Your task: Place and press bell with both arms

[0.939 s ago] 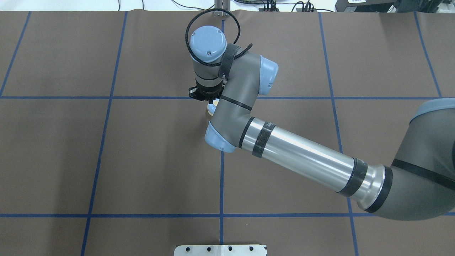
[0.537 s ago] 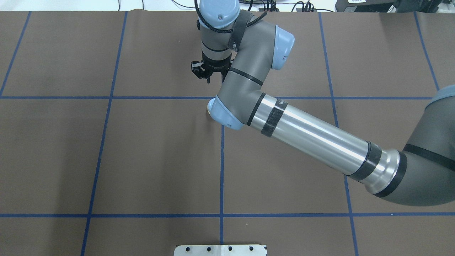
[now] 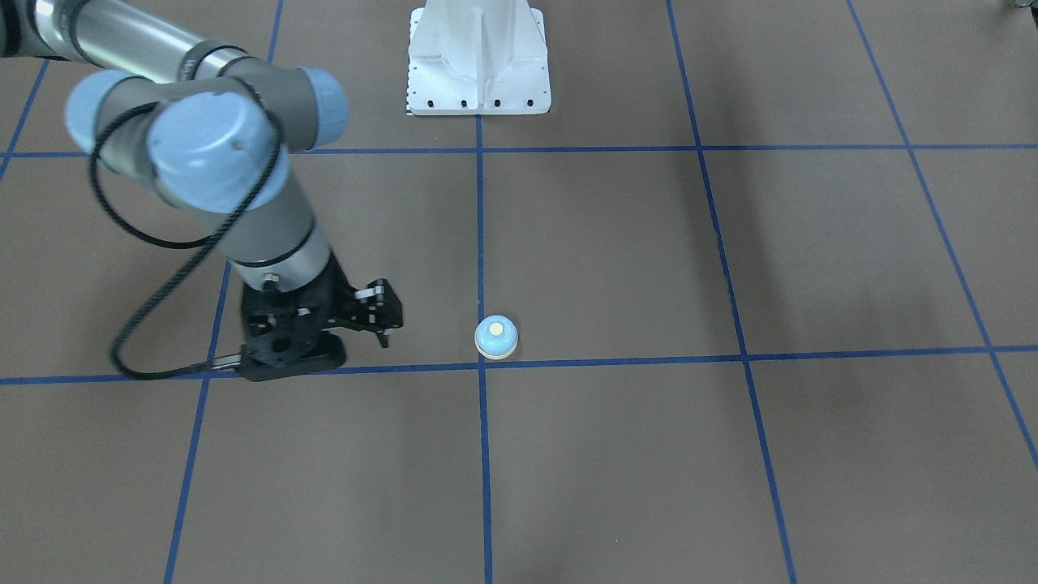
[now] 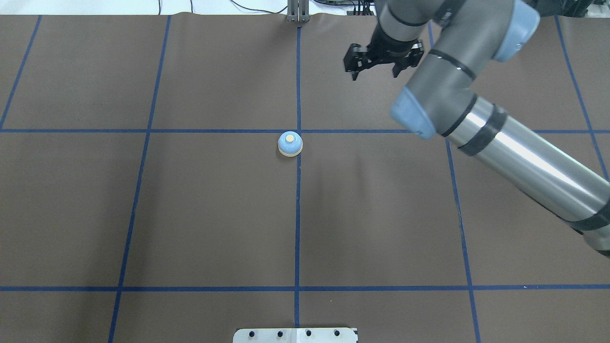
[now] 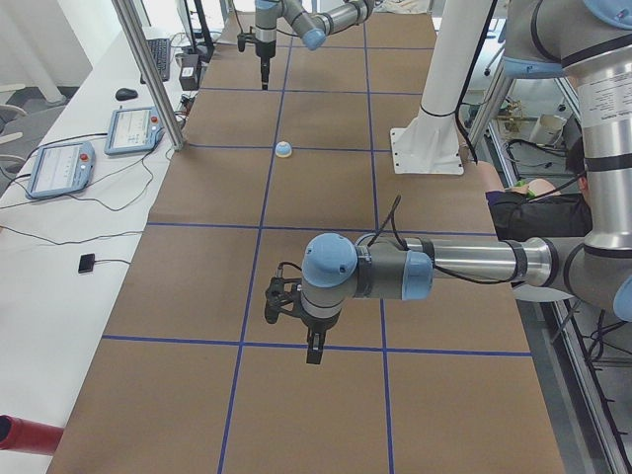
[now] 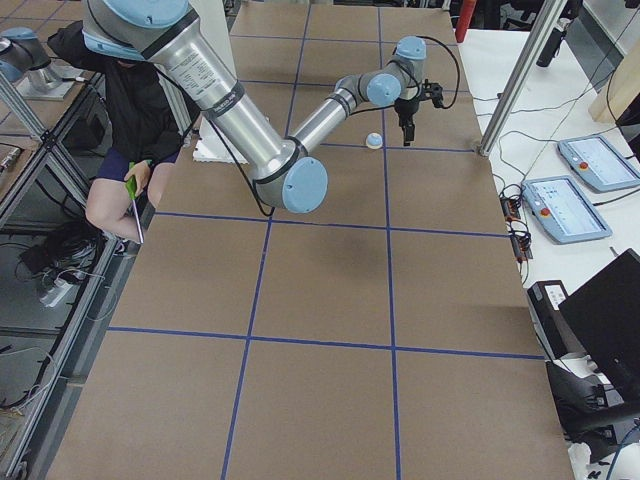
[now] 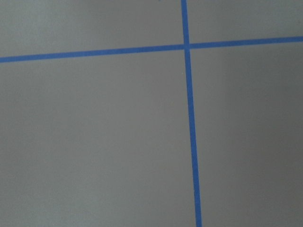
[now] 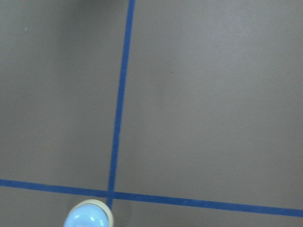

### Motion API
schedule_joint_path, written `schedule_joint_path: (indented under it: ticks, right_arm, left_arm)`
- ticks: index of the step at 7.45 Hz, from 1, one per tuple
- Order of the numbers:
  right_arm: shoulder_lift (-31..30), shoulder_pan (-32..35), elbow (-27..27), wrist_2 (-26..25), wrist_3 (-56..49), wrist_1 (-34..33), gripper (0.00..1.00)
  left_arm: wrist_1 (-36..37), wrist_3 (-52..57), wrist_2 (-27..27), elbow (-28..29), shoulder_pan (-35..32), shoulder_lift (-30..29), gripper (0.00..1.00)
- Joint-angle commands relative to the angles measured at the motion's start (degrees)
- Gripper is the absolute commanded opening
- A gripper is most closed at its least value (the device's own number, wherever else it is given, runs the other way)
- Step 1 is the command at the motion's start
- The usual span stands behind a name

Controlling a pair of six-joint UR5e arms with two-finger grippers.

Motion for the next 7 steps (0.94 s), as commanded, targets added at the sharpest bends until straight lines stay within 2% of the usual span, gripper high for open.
schedule_joint_path:
  ticks: [1, 3, 4, 6, 7]
  right_arm:
    - [-11.5, 9.9, 9.4, 4.7, -15.9, -3.8, 0.99]
    - [-24.9, 19.7, 18.3, 10.8, -28.7, -6.6, 0.99]
    - [-31.2, 23.4, 20.3, 11.8, -34.7, -6.5, 0.99]
    - [-40.9, 30.7, 20.1, 11.7, -50.5, -6.4, 0.99]
    - [-45.3, 33.0, 20.0, 11.8, -53.7, -6.0, 0.99]
  left_arm:
    - [0.1, -4.6, 0.4, -0.9, 2.5, -1.6, 1.0]
    - [-0.1, -5.2, 1.3, -1.8, 4.9, -2.9, 1.0]
    - [-0.3, -5.2, 0.7, -2.0, 4.9, -3.2, 1.0]
    - [-0.2, -4.9, 1.3, -3.3, 4.8, -3.4, 1.0]
    - [-0.3, -4.2, 1.3, -3.3, 4.6, -3.3, 1.0]
